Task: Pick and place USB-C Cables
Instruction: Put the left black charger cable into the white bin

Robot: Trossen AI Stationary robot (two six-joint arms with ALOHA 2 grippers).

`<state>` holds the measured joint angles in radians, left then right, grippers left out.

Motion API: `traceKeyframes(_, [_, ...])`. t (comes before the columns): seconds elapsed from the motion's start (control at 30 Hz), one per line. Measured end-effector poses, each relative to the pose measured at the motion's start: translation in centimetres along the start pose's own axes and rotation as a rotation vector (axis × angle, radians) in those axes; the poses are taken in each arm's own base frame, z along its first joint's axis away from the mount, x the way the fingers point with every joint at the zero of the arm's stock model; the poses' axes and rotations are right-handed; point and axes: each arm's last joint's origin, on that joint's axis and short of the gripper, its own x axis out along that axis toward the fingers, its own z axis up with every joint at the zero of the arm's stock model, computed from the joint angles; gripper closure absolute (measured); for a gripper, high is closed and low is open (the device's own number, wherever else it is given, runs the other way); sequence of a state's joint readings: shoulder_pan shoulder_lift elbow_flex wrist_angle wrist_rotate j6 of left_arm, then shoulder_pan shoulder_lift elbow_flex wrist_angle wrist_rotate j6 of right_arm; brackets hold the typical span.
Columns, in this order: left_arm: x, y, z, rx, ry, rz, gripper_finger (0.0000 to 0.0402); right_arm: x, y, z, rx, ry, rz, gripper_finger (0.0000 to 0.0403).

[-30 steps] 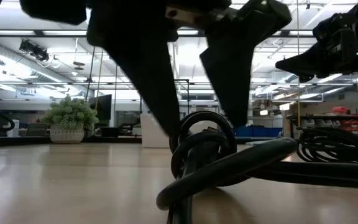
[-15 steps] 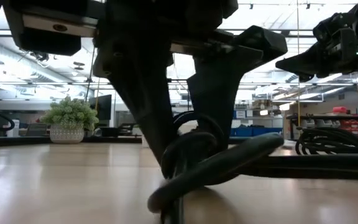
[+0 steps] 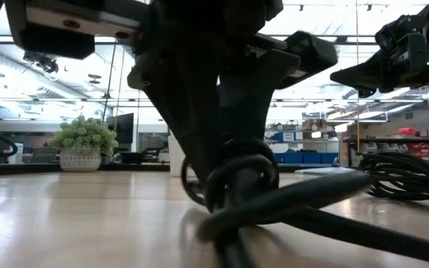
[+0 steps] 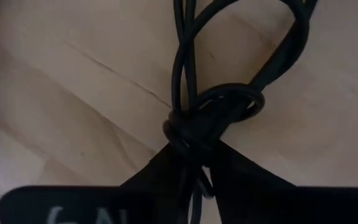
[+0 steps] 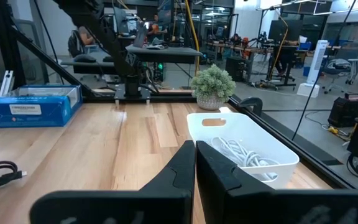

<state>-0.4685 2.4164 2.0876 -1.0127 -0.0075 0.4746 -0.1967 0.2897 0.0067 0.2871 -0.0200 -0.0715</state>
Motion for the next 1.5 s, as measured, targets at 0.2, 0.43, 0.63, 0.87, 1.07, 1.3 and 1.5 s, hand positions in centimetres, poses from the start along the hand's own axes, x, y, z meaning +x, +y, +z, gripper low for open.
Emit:
traceKeyframes(0.2, [-0.5,0.8,-0.5,-0.150,-0.020,-0.053,0.0353,0.0,0.0,0.0,0.000,0.000,0.000,0.0383])
traceKeyframes(0.43, [-2.5,1.7,-0.9,-0.220,-0.060,-0.045,0.0362,0.0,0.0,0.1,0.000,-0.006,-0.001,0.0383])
traceKeyframes(0.63, [-5.7,3.2,-1.6,-0.332,-0.125,-0.020,0.0363,0.0,0.0,0.1,0.000,-0.009,-0.001,0.0383])
traceKeyframes(0.87, [-8.9,6.6,-4.1,-0.519,-0.177,0.042,0.0364,0.0,0.0,0.1,0.000,-0.013,-0.001,0.0383])
traceKeyframes(1.07, [-11.0,10.4,-7.5,-0.701,-0.201,0.093,0.0364,0.0,0.0,0.1,0.000,-0.012,-0.001,0.0383])
traceKeyframes(1.3, [-14.4,13.7,-11.5,-0.859,-0.262,0.157,0.0364,0.0,0.0,0.1,0.000,-0.013,-0.001,0.0383])
traceKeyframes(1.5, [-18.3,15.0,-14.7,-0.976,-0.330,0.211,0.0364,0.0,0.0,0.1,0.000,-0.014,-0.001,0.0383])
